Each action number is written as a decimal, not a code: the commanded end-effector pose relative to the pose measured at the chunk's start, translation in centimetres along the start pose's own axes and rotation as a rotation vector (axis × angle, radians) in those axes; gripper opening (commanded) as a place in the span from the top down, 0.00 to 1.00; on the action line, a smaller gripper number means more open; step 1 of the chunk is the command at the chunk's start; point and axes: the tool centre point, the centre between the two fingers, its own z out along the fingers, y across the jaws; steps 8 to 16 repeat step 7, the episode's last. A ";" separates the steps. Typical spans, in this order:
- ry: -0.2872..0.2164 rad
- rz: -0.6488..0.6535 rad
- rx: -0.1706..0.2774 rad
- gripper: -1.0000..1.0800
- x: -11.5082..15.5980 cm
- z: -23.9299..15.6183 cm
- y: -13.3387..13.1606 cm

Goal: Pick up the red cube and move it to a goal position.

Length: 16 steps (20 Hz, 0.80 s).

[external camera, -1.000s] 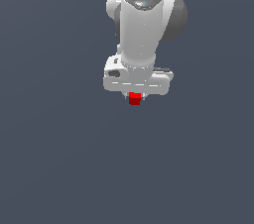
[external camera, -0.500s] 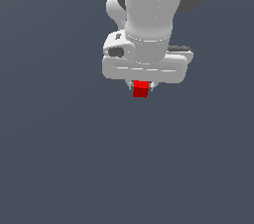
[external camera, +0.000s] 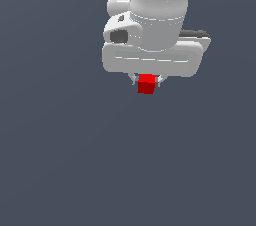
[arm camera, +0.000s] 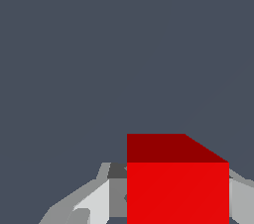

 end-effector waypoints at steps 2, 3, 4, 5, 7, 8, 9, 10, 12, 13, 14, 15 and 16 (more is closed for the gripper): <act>0.000 0.000 0.000 1.00 0.3 -0.6 -0.1; 0.000 0.000 0.000 1.00 0.3 -0.7 -0.1; 0.000 0.000 0.000 1.00 0.4 -0.8 -0.2; 0.000 0.000 0.000 1.00 0.4 -0.8 -0.2; 0.000 0.000 0.000 1.00 0.4 -0.9 -0.2; 0.000 0.000 0.000 1.00 0.4 -0.9 -0.2; 0.000 0.000 0.000 1.00 0.4 -0.9 -0.2; 0.000 0.000 0.000 1.00 0.4 -0.9 -0.2; 0.000 0.000 0.000 1.00 0.4 -0.9 -0.2; 0.000 0.000 0.000 1.00 0.4 -0.9 -0.2; 0.000 0.000 0.000 1.00 0.4 -0.9 -0.2; 0.000 0.000 0.000 1.00 0.4 -0.9 -0.2; 0.000 0.000 0.000 1.00 0.4 -0.9 -0.2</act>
